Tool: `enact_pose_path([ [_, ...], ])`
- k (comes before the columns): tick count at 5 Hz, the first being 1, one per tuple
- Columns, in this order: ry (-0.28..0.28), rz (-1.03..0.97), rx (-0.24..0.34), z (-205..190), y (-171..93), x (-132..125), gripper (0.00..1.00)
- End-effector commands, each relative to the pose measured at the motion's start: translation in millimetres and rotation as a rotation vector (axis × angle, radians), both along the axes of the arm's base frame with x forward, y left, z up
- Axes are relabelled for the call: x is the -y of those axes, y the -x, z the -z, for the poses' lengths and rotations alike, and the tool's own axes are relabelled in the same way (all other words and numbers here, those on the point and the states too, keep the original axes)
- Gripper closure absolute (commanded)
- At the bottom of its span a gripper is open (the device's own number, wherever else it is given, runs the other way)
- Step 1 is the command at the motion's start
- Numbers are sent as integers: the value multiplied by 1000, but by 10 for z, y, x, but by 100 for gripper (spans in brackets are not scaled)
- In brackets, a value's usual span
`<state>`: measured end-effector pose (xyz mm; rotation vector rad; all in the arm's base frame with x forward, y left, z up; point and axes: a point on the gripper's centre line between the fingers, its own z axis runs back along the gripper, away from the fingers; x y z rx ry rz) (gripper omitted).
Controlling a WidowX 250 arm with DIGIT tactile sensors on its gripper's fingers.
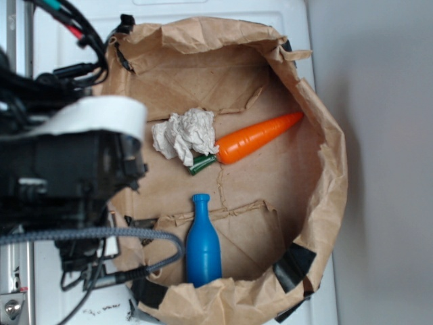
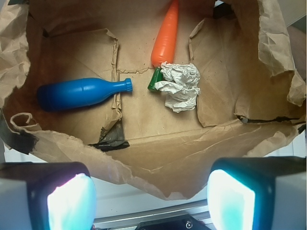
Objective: Grab the carrot.
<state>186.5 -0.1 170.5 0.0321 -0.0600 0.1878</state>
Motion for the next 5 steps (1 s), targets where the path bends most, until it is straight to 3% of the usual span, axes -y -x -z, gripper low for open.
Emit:
enact_pose_path([
  [1, -4, 5, 23, -54, -10, -17, 0],
  [2, -4, 5, 23, -54, -10, -17, 0],
  [3, -79, -3, 40, 319, -303, -145, 0],
  [4, -84, -16, 55, 444, -593, -268, 0],
  [5, -89, -39, 44, 493, -616, -299, 0],
])
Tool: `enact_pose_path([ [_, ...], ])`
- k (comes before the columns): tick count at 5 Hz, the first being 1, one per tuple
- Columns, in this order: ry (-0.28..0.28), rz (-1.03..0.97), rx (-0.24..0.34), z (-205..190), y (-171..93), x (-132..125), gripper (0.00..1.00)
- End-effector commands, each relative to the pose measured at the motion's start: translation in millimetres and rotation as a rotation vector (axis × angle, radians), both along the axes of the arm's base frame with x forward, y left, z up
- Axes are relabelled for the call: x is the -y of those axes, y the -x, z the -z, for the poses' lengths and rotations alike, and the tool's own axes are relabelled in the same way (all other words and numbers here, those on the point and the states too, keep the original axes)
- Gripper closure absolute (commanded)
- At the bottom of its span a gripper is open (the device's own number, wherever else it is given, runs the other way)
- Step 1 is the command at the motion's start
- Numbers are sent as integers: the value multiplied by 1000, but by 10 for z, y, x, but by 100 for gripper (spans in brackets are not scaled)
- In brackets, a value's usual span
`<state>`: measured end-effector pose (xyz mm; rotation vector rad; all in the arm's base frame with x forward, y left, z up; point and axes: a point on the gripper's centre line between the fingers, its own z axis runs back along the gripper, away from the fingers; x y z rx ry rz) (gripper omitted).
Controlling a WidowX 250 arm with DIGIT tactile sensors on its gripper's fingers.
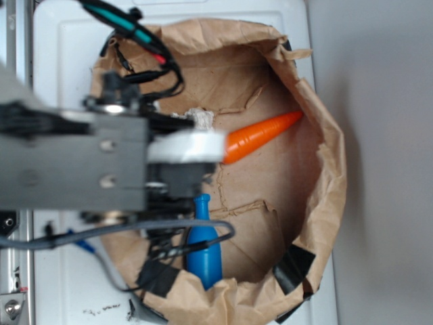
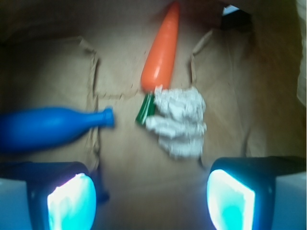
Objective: Grab the carrot.
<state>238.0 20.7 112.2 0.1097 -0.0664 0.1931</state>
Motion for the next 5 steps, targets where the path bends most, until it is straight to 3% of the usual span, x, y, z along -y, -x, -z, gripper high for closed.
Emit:
enact_pose_path([
  [1, -29, -84, 51, 115, -162, -200, 0],
  [4, -33, -111, 7, 565, -320, -210, 0],
  [5, -43, -110, -2, 714, -480, -268, 0],
])
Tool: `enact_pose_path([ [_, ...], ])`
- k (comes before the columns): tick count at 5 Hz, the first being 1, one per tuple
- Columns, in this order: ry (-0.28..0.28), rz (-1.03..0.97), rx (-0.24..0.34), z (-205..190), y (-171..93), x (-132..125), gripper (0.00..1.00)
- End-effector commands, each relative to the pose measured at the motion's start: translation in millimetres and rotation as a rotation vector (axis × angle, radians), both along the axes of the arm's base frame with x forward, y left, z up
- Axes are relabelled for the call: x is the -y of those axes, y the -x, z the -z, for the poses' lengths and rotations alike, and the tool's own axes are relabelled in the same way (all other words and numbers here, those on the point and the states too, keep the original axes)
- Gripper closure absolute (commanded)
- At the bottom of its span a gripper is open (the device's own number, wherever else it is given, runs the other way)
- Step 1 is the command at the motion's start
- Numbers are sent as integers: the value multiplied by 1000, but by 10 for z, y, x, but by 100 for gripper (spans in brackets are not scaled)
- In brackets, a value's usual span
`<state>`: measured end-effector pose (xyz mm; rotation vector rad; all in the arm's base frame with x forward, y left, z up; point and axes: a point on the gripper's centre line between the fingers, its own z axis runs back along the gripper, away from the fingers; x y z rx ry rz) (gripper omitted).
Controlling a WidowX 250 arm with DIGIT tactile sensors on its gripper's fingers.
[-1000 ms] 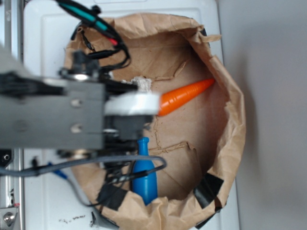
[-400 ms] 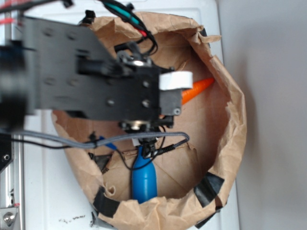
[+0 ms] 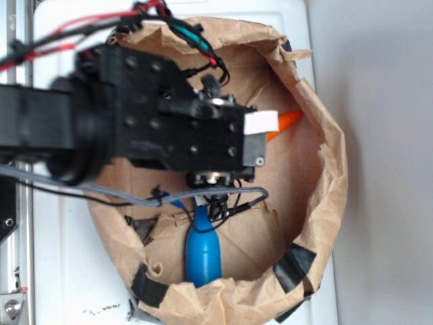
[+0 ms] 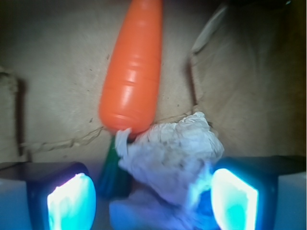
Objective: Grab the carrot.
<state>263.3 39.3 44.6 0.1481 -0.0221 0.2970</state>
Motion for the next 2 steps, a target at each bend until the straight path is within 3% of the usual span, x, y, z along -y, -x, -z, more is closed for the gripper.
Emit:
enact_pose_path([
  [1, -19, -24, 17, 144, -360, -181, 0],
  [2, -41, -32, -7, 282, -537, -255, 100],
])
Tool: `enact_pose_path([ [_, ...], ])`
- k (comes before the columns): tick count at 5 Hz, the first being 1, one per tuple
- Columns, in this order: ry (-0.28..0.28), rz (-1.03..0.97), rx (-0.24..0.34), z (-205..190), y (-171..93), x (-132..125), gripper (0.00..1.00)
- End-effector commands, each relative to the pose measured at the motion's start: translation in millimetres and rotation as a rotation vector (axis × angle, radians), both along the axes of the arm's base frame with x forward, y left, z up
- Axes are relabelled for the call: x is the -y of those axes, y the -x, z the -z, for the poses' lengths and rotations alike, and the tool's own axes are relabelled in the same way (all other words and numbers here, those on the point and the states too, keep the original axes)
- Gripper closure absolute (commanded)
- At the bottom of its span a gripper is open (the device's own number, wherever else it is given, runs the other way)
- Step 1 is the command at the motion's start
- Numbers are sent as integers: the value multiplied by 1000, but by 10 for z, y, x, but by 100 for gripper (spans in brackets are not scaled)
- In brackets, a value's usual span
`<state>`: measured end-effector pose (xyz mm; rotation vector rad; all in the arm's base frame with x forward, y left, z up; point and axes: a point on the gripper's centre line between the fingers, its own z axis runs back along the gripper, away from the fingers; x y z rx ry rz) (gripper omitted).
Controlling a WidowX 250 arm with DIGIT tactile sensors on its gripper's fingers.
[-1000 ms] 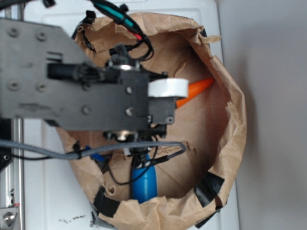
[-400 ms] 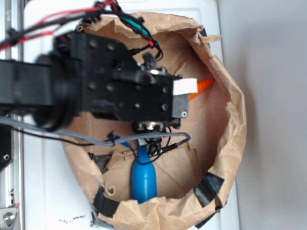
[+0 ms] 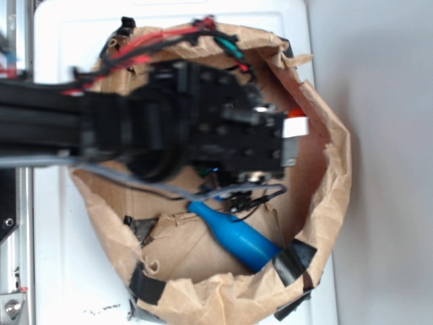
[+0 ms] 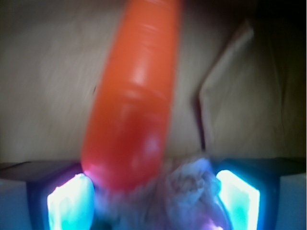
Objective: Grab the carrot.
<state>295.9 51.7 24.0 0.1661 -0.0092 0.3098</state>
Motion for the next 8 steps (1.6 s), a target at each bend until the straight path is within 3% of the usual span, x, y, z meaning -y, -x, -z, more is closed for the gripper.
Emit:
enact_pose_path([
  [1, -21, -7, 20, 7, -156, -91, 100],
  [2, 3, 20, 40, -135, -77, -25, 100],
  [4, 135, 63, 100, -786, 65, 87, 100],
  [6, 209, 119, 138, -1296, 125, 177, 100],
  [7, 188, 153, 151, -1474, 197, 258, 100],
  [8, 95, 254, 146, -1618, 350, 391, 100],
])
